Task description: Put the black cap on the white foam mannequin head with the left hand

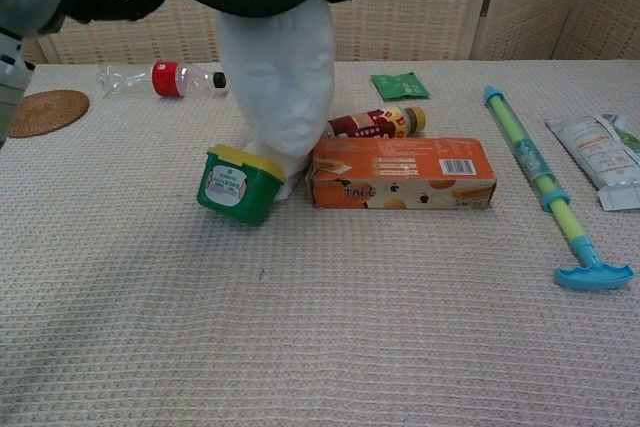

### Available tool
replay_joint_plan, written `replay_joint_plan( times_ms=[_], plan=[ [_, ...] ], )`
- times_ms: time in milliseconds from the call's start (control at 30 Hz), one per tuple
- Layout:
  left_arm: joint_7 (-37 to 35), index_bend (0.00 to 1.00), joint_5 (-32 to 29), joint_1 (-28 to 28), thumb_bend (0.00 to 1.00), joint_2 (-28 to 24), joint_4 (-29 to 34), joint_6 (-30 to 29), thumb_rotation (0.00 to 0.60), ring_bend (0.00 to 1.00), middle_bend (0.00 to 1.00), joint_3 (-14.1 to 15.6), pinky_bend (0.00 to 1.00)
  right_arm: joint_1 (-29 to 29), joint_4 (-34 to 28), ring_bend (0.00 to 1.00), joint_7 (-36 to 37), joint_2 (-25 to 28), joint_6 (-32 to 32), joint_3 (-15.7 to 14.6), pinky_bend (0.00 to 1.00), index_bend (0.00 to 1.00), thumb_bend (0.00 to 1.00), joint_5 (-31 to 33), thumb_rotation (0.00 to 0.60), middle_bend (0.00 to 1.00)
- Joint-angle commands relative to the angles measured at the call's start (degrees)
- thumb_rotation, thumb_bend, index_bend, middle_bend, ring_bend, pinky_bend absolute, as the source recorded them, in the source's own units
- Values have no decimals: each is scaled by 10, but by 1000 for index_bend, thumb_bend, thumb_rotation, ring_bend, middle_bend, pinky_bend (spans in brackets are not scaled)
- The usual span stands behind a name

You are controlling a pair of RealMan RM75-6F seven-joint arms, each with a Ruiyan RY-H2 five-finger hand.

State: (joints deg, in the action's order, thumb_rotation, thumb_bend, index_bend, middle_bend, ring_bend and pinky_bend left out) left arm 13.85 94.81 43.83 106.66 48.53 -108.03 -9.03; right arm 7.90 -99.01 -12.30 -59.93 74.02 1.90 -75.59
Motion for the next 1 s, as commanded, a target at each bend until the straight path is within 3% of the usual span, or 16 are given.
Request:
replay_joint_plan(
  times_ms=[33,233,300,367,467,533,567,633,667,733,800,1000],
  plan=[
    [-21,702,3,-17,497,25,-36,4,600,1000,1000,13,1000,0,1,0,2,1,1,1,0,0,49,1,600,0],
    [-44,704,2,-32,499,41,-65,7,600,1000,1000,20,1000,-1,1,0,1,1,1,1,0,0,48,1,600,0],
    [-74,677,11,-56,481,47,-76,0,600,1000,1000,44,1000,-1,1,0,-4,-1,1,0,0,0,49,1,600,0],
    [-83,592,21,-67,425,49,-84,-13,600,1000,1000,53,1000,-1,1,0,-8,-2,1,0,0,0,50,2,600,0],
    [-85,356,32,-81,268,48,-82,-26,600,977,994,63,1000,-1,0,0,-13,-4,2,-1,0,0,51,3,600,0],
    [-77,150,32,-96,170,37,-59,-17,600,869,860,74,993,-1,-1,0,-15,-4,2,-1,0,0,51,2,600,0],
    [-72,64,27,-106,126,28,-39,-6,600,755,698,79,952,-1,-1,0,-15,-4,3,-1,0,0,52,2,600,0],
    [-54,0,13,-130,66,-8,28,22,600,490,374,92,769,-1,0,0,-13,-3,2,0,0,0,50,3,600,0],
    [-44,0,6,-141,59,-28,61,33,600,433,322,97,705,-1,0,0,-12,-3,1,0,0,0,51,4,600,0],
    [-25,0,-10,-164,53,-82,136,55,600,326,248,111,533,-1,0,0,-11,-2,1,0,0,0,53,5,600,0],
    [-4,0,-28,-185,52,-130,191,70,600,266,219,119,432,-1,1,0,-14,-3,1,0,0,0,55,5,600,0],
    [-30,67,-125,-256,52,-267,322,120,600,191,234,136,356,-2,1,0,-26,-9,7,0,0,0,54,5,600,0]
  ],
)
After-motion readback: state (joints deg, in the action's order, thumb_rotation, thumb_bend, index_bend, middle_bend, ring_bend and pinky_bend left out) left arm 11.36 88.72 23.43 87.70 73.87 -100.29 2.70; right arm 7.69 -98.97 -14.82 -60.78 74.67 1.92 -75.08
